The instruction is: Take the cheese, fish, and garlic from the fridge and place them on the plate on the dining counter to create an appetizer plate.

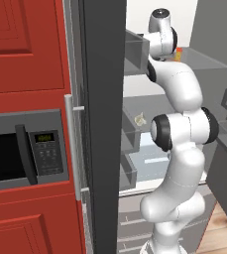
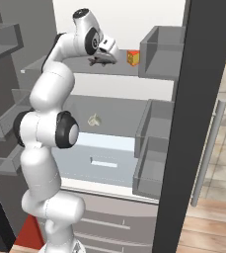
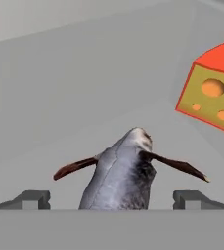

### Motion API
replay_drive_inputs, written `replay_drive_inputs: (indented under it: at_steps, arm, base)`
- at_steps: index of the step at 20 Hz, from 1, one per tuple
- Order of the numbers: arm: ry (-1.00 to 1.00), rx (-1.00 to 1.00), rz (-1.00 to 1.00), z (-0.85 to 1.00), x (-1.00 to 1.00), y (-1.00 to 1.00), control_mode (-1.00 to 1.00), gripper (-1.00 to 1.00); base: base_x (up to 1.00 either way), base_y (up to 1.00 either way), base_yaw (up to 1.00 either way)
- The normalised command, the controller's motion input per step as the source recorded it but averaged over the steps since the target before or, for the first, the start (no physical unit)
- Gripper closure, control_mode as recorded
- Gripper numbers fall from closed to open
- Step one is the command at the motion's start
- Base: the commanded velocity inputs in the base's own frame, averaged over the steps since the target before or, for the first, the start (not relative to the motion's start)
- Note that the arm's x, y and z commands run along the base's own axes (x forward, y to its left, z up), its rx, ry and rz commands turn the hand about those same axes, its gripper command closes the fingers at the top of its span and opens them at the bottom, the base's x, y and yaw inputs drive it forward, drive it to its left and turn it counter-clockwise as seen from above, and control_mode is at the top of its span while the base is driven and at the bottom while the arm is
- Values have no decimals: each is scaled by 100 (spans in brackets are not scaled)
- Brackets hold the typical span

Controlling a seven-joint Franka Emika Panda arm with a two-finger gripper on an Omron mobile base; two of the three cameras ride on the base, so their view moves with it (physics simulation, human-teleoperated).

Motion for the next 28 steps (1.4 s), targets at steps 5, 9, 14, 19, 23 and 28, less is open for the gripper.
replay_drive_inputs:
  at_steps: [5,9,14,19,23,28]
  arm:
    - [0,0,-10,-58,-1,-41,-100,-100]
    - [0,2,-5,-63,-1,-14,-100,100]
    - [0,1,-1,-53,-7,0,-100,100]
    - [-11,4,0,-20,-40,0,-100,100]
    - [-24,4,0,0,-77,0,-100,100]
    - [-18,1,5,4,-100,-19,-100,100]
  base:
    - [0,0,0]
    - [0,0,0]
    - [0,0,0]
    - [0,0,0]
    - [0,0,0]
    - [0,0,0]
